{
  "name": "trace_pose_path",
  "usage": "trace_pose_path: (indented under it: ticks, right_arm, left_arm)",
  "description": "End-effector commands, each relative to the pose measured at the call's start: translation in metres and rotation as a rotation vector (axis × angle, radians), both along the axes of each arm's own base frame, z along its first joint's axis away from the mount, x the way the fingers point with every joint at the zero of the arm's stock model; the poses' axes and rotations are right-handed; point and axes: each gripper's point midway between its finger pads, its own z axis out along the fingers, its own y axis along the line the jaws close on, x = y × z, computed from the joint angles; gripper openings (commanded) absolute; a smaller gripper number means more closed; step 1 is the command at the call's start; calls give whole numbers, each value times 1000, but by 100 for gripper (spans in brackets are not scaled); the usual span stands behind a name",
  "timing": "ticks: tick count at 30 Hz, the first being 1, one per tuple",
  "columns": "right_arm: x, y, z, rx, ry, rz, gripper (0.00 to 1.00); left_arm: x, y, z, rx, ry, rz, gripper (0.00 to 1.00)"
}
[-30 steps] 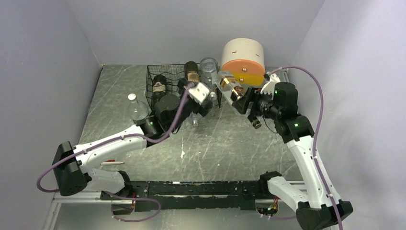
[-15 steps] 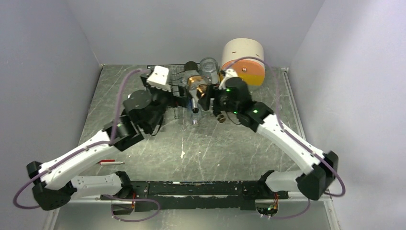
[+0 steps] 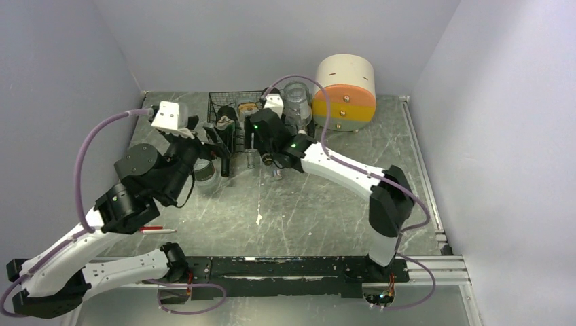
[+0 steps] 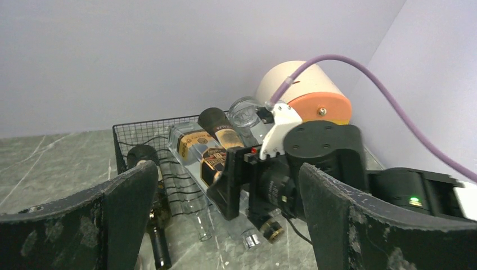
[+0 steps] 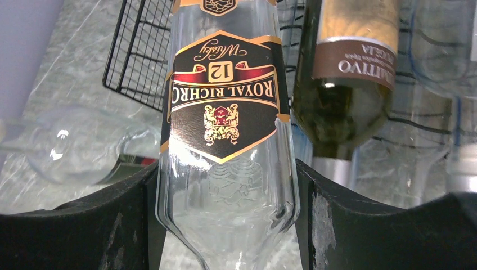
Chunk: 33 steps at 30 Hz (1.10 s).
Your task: Put the wine bottle on the wine rack
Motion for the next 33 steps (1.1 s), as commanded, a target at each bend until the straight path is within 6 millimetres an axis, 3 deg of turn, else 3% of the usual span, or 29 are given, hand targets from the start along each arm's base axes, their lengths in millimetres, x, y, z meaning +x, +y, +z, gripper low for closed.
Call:
trace_pose_path:
  ticks: [1, 4, 12, 16, 24, 26, 29, 33]
  right_arm:
    - [42, 21, 79, 194, -212, -144, 0]
    - [55, 34, 71, 184, -213, -169, 0]
    - [76, 42, 48, 174, -227, -250, 0]
    - [84, 53, 28, 137, -227, -242, 8]
    - [94, 58, 12, 108, -212, -250, 22]
    - [97, 57, 9, 102, -199, -249, 30]
    - [99, 58, 7, 91, -179, -234, 50]
    - [94, 61, 18, 104, -175, -187, 68]
  left_arm:
    - [-7, 18, -11, -4, 42, 38, 98]
    - [-13, 25, -9, -24, 34, 25, 99]
    - [-20, 34, -14, -18, 58, 24, 99]
    - [-20, 36, -17, -9, 75, 32, 100]
    - [-18, 33, -21, 9, 91, 34, 100]
    - [-18, 33, -21, 12, 91, 36, 100]
    - [-18, 33, -16, 9, 82, 30, 100]
    - [-18, 32, -11, 6, 67, 25, 100]
